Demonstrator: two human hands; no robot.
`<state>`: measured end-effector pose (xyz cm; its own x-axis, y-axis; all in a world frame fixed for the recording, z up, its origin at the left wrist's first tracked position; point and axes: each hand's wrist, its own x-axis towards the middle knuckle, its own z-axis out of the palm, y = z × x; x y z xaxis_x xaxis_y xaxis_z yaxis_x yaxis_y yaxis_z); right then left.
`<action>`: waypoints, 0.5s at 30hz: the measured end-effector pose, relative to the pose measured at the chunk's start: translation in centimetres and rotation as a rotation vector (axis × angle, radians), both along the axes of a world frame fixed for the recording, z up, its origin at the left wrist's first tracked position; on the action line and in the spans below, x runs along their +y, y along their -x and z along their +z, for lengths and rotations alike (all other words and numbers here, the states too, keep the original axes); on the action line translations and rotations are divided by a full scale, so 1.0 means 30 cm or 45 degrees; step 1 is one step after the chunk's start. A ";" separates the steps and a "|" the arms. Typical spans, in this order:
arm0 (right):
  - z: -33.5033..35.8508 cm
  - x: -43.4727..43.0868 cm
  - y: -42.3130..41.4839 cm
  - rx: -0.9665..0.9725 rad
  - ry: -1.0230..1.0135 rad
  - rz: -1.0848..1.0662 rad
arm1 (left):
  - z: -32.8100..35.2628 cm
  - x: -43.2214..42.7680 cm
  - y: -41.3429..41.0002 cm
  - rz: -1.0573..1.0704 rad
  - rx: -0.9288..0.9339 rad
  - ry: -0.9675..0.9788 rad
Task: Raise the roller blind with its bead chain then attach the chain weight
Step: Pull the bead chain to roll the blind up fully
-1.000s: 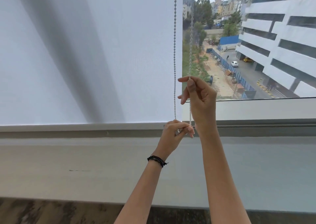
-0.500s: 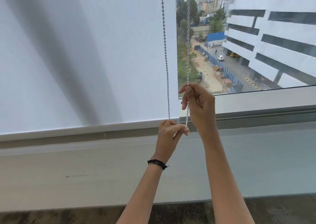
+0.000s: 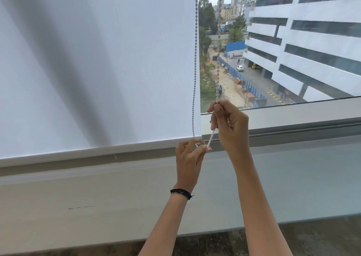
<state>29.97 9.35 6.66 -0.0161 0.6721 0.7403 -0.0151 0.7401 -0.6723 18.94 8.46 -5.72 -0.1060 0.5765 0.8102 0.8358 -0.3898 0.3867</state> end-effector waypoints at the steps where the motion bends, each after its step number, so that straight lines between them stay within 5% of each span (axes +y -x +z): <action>1: 0.001 -0.003 0.001 -0.004 -0.002 -0.008 | -0.001 0.000 -0.001 -0.051 -0.036 0.020; 8: -0.005 0.006 -0.002 -0.020 -0.007 -0.017 | -0.013 -0.006 -0.005 -0.279 -0.354 0.113; 15: -0.024 0.043 0.029 -0.040 0.007 -0.021 | -0.033 0.002 0.000 -0.340 -0.392 0.218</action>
<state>29.12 10.64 5.94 -0.0281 0.6766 0.7358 0.0183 0.7363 -0.6764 18.94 8.53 -6.70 -0.1565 0.7396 0.6545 0.5498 -0.4853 0.6799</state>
